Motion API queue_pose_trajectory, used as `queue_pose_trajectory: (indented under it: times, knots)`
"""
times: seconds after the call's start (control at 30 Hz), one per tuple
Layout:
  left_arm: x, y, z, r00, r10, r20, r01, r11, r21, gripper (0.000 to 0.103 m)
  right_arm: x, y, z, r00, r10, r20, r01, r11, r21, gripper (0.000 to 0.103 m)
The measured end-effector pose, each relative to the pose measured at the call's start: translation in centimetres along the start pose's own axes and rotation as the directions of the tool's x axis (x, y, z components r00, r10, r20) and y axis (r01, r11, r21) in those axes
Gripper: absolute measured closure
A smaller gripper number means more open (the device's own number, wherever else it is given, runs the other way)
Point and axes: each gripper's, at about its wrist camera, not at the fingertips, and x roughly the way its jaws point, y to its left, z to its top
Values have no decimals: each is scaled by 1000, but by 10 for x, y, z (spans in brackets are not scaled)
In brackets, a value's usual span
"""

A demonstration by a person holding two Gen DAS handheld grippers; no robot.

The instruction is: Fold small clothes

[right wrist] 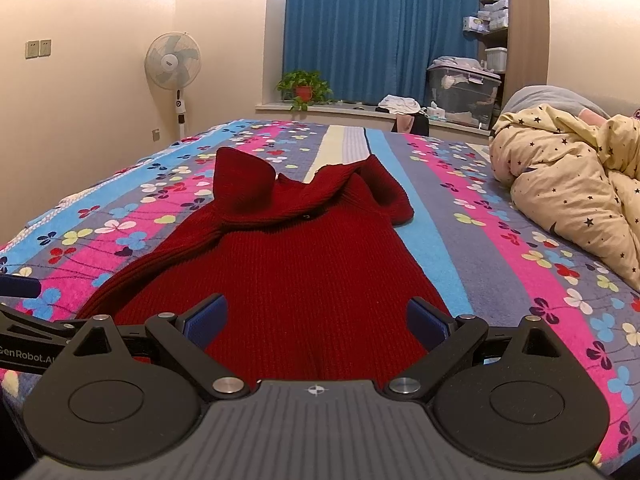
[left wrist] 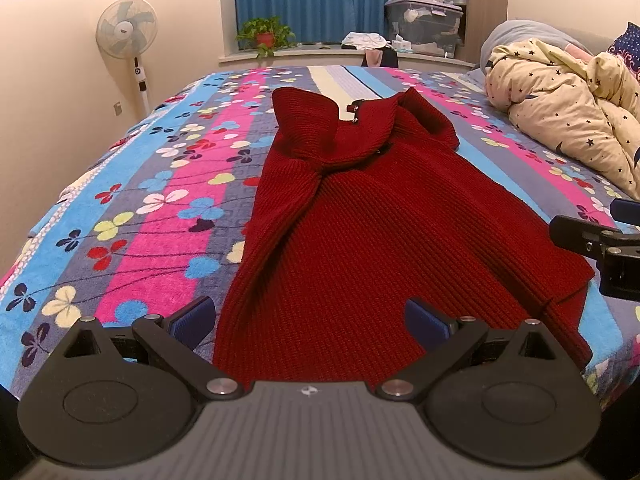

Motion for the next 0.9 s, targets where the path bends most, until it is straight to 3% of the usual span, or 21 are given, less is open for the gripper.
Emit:
queue_pose_trajectory:
  times: [0.57, 0.77, 0.9]
  knots:
    - [0, -1, 1, 1000, -1, 1, 1, 1000, -1, 2, -1, 4, 1, 1000, 3, 3, -3, 1000, -21, 7]
    - [-2, 5, 3, 1000, 11, 11, -11, 1000, -6, 2, -6, 1, 6, 999, 26, 35, -25, 1000, -16, 20]
    - [-3, 18, 16, 999, 30, 18, -31, 999, 31, 2, -9, -17, 29, 995, 63, 79, -64, 998, 6, 30]
